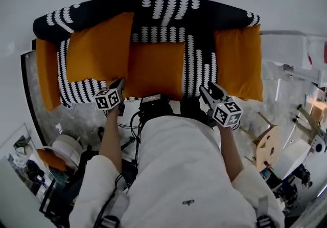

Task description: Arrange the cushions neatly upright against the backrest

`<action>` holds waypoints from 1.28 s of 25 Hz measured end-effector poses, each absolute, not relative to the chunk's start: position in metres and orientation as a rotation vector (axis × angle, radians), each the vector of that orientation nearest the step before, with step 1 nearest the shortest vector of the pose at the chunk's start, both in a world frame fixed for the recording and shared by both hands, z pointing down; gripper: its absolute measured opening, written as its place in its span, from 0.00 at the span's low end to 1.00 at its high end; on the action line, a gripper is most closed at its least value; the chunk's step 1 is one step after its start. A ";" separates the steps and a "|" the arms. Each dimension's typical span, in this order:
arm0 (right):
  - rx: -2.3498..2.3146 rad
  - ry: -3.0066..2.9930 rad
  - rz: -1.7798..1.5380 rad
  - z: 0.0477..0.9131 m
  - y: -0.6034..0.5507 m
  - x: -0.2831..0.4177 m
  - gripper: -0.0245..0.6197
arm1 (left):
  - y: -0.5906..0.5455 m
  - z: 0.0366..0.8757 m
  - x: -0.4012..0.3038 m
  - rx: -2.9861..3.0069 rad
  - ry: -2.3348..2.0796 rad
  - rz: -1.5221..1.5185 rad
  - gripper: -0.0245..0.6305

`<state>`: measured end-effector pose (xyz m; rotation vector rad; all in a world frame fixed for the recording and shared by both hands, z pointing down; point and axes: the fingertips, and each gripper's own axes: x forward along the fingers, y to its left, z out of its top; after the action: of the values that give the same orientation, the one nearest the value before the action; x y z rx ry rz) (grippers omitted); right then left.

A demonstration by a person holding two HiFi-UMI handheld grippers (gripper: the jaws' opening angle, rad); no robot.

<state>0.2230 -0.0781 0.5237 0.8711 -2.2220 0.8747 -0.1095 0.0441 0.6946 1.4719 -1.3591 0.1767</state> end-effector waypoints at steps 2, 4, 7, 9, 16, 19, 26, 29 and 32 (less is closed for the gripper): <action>0.854 -2.252 0.871 0.522 -0.081 0.215 0.32 | 0.042 0.657 -0.131 1.503 -1.439 0.073 0.08; 0.844 -2.281 0.871 0.520 -0.086 0.207 0.32 | 0.037 0.616 -0.157 1.535 -1.514 -0.065 0.08; 0.839 -2.333 0.889 0.513 -0.095 0.199 0.32 | 0.021 0.554 -0.189 1.609 -1.589 -0.247 0.08; 0.824 -2.365 0.877 0.507 -0.099 0.193 0.32 | 0.007 0.514 -0.201 1.682 -1.617 -0.314 0.08; 0.589 -2.481 0.525 0.459 -0.096 0.142 0.32 | -0.037 0.402 -0.165 2.050 -1.470 -0.381 0.08; 0.521 -2.512 0.273 0.433 -0.101 0.118 0.35 | -0.042 0.366 -0.130 2.149 -1.363 -0.462 0.08; 0.219 -2.528 -0.350 0.371 -0.090 0.038 0.44 | -0.032 0.300 -0.064 2.373 -1.102 -0.485 0.08; 0.069 -2.512 -0.568 0.347 -0.066 0.017 0.46 | -0.029 0.288 -0.040 2.464 -1.018 -0.396 0.08; -0.063 -2.437 -0.641 0.349 -0.048 0.020 0.46 | -0.028 0.285 -0.017 2.536 -0.935 -0.314 0.08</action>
<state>0.0201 -0.0479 0.3487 -0.0630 -2.4368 -0.6409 -0.0166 -0.0284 0.2849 2.5355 -0.9349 -0.3138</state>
